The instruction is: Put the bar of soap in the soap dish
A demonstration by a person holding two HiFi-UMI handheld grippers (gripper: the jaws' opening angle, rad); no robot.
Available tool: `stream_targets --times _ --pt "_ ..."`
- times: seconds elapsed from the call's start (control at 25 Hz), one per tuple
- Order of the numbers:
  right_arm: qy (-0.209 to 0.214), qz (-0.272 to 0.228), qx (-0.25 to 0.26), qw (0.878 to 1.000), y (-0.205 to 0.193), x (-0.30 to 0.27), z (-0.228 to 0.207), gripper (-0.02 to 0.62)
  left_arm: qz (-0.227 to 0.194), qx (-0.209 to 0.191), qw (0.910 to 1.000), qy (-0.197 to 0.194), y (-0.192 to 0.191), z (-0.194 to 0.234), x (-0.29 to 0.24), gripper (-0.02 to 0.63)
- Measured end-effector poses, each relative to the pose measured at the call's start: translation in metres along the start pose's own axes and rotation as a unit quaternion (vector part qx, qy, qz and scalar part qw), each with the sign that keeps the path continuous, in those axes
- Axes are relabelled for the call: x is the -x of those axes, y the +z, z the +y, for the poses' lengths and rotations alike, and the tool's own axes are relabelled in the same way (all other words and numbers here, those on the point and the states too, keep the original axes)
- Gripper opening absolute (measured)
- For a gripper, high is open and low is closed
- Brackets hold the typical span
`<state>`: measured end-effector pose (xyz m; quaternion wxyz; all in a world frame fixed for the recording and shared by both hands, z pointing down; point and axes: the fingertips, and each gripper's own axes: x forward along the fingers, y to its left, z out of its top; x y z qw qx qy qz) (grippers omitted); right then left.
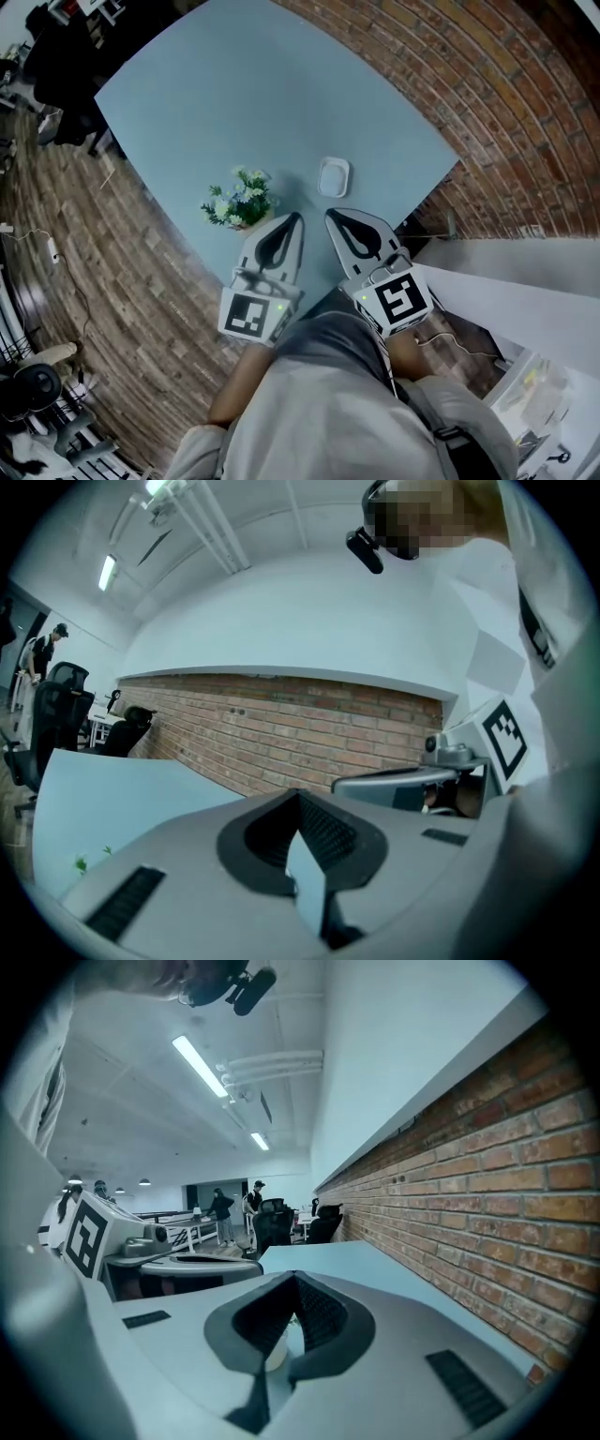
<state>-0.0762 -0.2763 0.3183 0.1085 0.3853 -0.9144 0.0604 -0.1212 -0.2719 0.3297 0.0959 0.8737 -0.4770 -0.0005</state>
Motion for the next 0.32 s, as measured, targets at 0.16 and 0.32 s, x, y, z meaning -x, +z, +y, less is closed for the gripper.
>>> stream_targets --times 0.16,0.32 --pt "-0.012 -0.014 0.002 1.0 0.018 0.01 0.019 0.012 -0.007 0.0 1.0 -0.001 0.021 0.0 0.026 0.003" --pt "-0.019 -0.025 -0.001 1.0 0.032 0.017 0.037 0.012 -0.015 -0.015 0.9998 0.006 0.036 0.007 0.054 0.003"
